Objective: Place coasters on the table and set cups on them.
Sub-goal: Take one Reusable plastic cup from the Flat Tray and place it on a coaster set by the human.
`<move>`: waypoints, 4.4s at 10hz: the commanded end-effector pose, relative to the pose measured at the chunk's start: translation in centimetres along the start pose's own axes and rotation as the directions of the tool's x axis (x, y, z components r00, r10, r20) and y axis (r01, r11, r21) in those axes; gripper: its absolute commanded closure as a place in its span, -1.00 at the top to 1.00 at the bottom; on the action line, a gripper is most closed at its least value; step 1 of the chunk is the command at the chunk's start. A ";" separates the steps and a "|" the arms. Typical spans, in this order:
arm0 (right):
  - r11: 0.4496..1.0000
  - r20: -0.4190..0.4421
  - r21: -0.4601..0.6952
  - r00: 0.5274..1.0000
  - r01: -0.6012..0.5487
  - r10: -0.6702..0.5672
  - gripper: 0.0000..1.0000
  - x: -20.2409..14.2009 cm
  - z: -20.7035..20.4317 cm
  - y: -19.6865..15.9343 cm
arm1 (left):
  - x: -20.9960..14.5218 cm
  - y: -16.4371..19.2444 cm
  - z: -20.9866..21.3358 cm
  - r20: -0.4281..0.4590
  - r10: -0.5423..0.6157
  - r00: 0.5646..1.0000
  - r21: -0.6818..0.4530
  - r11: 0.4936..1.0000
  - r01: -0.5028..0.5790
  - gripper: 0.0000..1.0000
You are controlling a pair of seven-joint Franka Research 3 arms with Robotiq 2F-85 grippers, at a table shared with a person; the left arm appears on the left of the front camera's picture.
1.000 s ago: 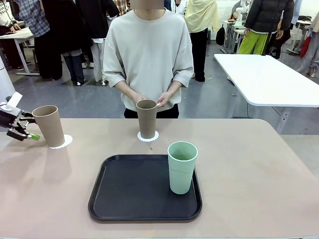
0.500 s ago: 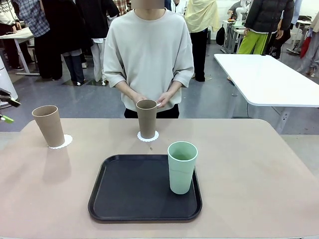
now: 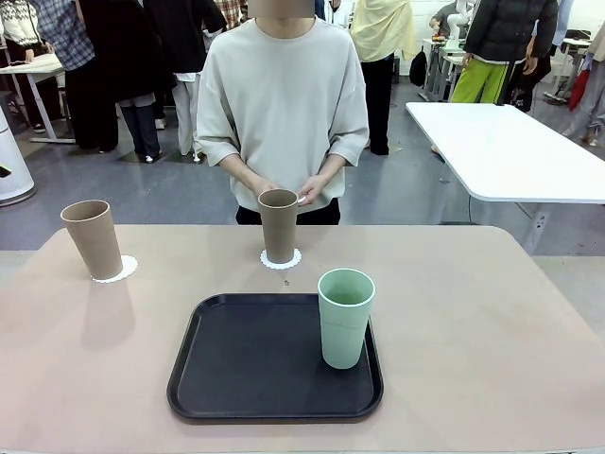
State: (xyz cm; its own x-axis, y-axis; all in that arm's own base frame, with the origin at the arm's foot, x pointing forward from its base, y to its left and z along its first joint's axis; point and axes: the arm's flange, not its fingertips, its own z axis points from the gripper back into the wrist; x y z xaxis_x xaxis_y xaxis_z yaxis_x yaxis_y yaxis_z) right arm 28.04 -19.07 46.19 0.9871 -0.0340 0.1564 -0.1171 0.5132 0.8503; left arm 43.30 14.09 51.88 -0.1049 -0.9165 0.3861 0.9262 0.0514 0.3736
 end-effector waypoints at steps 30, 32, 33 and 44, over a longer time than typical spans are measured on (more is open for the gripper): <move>1.000 0.001 0.004 1.000 -0.002 0.002 1.00 0.0 0.0 0.0 | 10.0 -5.5 -0.9 -0.460 0.638 0.618 0.002 0.697 -0.718 1.00; 1.000 0.001 0.004 1.000 -0.002 0.002 1.00 0.0 0.0 0.0 | 10.4 -6.0 -1.3 -0.448 0.671 0.591 0.027 0.671 -0.741 1.00; 1.000 0.001 0.004 1.000 -0.002 0.002 1.00 0.0 0.0 0.0 | 10.2 -6.2 -1.0 -0.422 0.802 0.423 -0.166 0.391 -0.905 1.00; 1.000 0.001 0.004 1.000 -0.002 0.002 1.00 0.0 0.0 0.0 | -8.3 -10.9 2.1 -0.299 0.954 -0.019 -0.690 -0.230 -0.686 1.00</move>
State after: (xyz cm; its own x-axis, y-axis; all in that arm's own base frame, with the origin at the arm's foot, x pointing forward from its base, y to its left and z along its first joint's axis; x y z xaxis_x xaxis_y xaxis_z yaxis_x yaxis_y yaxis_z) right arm 28.02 -19.11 46.19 0.9871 -0.0351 0.1564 -0.1165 0.5132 0.8503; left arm 33.24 21.89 46.15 0.9961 -0.0368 0.0807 0.0884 0.3364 -0.9376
